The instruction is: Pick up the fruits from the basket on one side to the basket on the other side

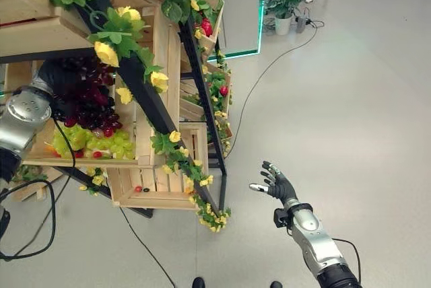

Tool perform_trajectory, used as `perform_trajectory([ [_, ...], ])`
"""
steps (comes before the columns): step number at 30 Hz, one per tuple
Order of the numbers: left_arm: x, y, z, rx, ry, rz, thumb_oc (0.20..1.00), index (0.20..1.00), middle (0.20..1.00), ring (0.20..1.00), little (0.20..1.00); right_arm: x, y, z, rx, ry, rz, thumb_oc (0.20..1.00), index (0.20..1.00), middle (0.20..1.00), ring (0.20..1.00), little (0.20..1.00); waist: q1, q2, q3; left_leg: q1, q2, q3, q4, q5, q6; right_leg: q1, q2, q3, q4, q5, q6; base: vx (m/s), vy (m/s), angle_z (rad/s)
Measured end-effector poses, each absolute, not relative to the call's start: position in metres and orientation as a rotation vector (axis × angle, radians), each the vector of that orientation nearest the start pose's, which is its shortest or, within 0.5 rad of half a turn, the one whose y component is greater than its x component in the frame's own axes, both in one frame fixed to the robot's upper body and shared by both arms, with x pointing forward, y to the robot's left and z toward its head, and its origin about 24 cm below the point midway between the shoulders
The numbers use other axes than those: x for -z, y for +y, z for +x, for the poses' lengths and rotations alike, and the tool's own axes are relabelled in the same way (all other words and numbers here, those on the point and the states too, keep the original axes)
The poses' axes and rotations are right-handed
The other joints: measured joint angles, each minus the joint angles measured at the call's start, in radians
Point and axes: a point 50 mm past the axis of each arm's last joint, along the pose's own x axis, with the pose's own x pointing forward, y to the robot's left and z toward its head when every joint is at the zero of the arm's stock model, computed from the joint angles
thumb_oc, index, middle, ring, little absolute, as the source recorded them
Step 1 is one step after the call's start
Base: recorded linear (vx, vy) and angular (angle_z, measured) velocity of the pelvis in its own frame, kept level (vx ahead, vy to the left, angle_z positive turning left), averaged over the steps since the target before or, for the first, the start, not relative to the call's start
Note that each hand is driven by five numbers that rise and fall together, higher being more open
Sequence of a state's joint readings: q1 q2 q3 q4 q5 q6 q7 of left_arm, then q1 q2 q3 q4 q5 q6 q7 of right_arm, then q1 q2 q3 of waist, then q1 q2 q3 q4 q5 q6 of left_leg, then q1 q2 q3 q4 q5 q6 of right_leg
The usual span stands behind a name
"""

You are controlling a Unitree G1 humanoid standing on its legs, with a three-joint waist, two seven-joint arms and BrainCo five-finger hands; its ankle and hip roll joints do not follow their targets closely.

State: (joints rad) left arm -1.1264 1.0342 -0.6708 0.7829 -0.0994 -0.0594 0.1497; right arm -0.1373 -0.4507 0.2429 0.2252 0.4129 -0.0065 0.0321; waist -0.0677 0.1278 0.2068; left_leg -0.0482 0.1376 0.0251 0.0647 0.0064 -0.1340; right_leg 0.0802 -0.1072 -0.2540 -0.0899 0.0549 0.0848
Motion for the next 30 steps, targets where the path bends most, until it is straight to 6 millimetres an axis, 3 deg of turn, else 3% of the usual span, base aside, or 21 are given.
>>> perform_trajectory([
  [3,-0.303,0.278,0.367,-0.305,-0.414,1.213,1.000,1.000,1.000,1.000,1.000,-0.047,-0.192,0.273,-0.219,0.063,-0.100,1.000,1.000,1.000,1.000,1.000,-0.008,0.000,0.000,0.002,0.001,0.002,-0.001,0.000,0.000,-0.001,0.001,0.001,0.000,-0.001,-0.001,0.01,-0.011,-0.04],
  [5,-0.306,0.269,0.366,-0.287,-0.461,1.258,1.000,1.000,1.000,1.000,1.000,-0.052,-0.194,0.274,-0.210,0.035,-0.097,1.000,1.000,1.000,1.000,1.000,-0.014,-0.001,0.000,0.002,0.002,0.002,-0.003,0.000,0.000,-0.002,0.002,0.001,0.000,-0.001,-0.002,0.00,0.000,0.00],
  [10,-0.306,0.261,0.353,-0.282,-0.567,1.214,1.000,1.000,1.000,1.000,1.000,-0.051,-0.198,0.273,-0.195,0.034,-0.095,1.000,1.000,1.000,1.000,1.000,-0.019,-0.002,0.001,0.003,0.004,0.002,-0.004,0.000,0.000,0.000,0.005,0.000,0.000,-0.002,-0.002,0.00,0.000,0.00],
  [13,-0.288,0.272,0.332,-0.270,-0.597,1.058,1.000,1.000,1.000,1.000,1.000,-0.050,-0.202,0.271,-0.175,0.041,-0.093,1.000,1.000,1.000,1.000,1.000,-0.017,-0.005,0.001,0.004,0.007,0.002,-0.005,0.000,-0.001,-0.001,0.008,0.002,0.000,-0.003,-0.004,0.01,-0.007,-0.01],
  [15,-0.271,0.290,0.313,-0.276,-0.581,0.913,1.000,1.000,1.000,1.000,1.000,-0.048,-0.206,0.269,-0.160,0.047,-0.094,1.000,1.000,1.000,1.000,1.000,-0.007,-0.006,0.001,0.006,0.010,0.002,-0.006,-0.001,-0.004,-0.003,0.011,0.008,-0.001,-0.005,-0.006,0.01,-0.016,-0.06],
  [21,-0.237,0.330,0.274,-0.295,-0.493,0.522,1.000,1.000,1.000,1.000,1.000,-0.043,-0.216,0.262,-0.120,0.068,-0.082,1.000,1.000,1.000,1.000,1.000,0.049,-0.015,0.000,0.005,0.015,-0.002,-0.005,-0.002,-0.007,0.001,0.016,0.006,-0.001,-0.009,-0.008,0.00,-0.011,0.02],
  [26,-0.207,0.335,0.253,-0.289,-0.493,0.230,1.000,1.000,1.000,1.000,1.000,-0.039,-0.216,0.260,-0.099,0.072,-0.065,1.000,1.000,1.000,1.000,1.000,0.068,-0.024,-0.004,0.003,0.014,-0.008,-0.003,-0.002,-0.007,0.005,0.015,-0.001,-0.001,-0.015,-0.008,0.01,-0.017,0.07],
  [30,-0.180,0.324,0.244,-0.231,-0.466,0.064,1.000,1.000,1.000,1.000,1.000,-0.040,-0.219,0.259,-0.088,0.066,-0.060,1.000,1.000,1.000,1.000,1.000,0.083,-0.028,-0.004,0.002,0.013,-0.011,-0.001,-0.002,-0.007,0.004,0.014,-0.001,-0.001,-0.017,-0.005,0.00,0.000,0.00],
])
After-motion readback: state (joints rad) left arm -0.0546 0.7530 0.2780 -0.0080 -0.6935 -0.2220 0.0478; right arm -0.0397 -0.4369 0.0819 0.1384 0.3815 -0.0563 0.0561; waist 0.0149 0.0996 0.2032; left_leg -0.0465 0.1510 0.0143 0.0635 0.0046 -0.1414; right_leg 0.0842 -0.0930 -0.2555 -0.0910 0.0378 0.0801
